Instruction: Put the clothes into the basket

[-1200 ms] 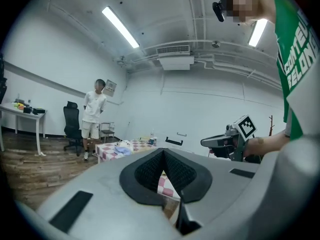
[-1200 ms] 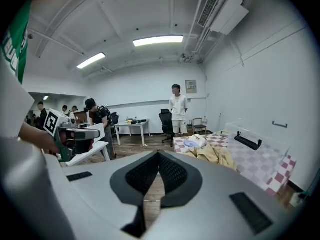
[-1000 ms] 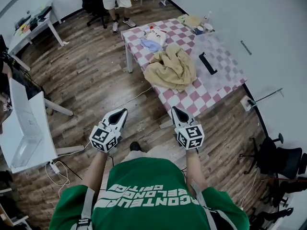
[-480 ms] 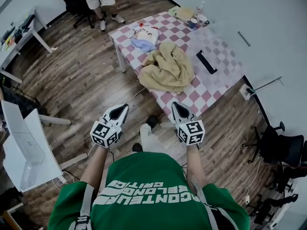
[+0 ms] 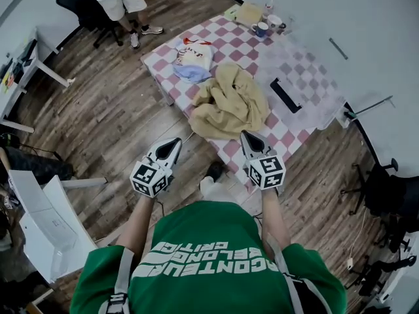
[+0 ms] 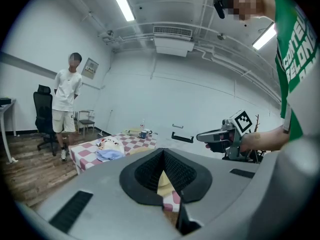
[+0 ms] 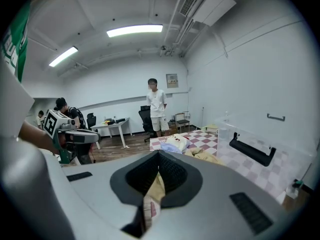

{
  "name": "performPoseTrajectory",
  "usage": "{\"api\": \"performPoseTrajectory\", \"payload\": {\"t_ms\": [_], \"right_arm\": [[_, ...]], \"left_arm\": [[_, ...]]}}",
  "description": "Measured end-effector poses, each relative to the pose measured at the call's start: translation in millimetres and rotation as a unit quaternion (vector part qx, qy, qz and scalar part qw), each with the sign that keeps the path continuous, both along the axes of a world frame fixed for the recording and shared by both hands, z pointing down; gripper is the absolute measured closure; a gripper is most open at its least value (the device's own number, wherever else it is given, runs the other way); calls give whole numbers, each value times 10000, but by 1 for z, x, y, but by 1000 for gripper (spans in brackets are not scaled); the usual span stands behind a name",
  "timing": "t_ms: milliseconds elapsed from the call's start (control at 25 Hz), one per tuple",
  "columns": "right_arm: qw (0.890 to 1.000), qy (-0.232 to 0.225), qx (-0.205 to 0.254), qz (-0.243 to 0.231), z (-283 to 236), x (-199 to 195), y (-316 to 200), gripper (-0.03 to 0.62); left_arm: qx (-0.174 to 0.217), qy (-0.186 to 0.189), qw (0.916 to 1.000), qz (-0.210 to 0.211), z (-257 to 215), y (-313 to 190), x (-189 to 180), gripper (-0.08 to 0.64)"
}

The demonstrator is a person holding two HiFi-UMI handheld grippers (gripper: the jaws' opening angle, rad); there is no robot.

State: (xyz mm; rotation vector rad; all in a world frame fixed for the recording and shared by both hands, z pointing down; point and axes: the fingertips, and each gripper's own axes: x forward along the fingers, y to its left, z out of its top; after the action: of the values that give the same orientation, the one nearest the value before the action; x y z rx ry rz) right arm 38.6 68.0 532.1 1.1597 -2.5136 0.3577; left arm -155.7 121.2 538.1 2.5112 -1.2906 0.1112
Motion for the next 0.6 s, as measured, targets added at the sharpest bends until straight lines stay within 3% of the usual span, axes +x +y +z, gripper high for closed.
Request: {"api": "performPoseTrajectory", "payload": {"t_ms": [600], "right_arm": [[9997,-79,-226,61,25,34,-90,584]], "left_arm": [[-158,-31,9998,151,16,-104,34,555]]}}
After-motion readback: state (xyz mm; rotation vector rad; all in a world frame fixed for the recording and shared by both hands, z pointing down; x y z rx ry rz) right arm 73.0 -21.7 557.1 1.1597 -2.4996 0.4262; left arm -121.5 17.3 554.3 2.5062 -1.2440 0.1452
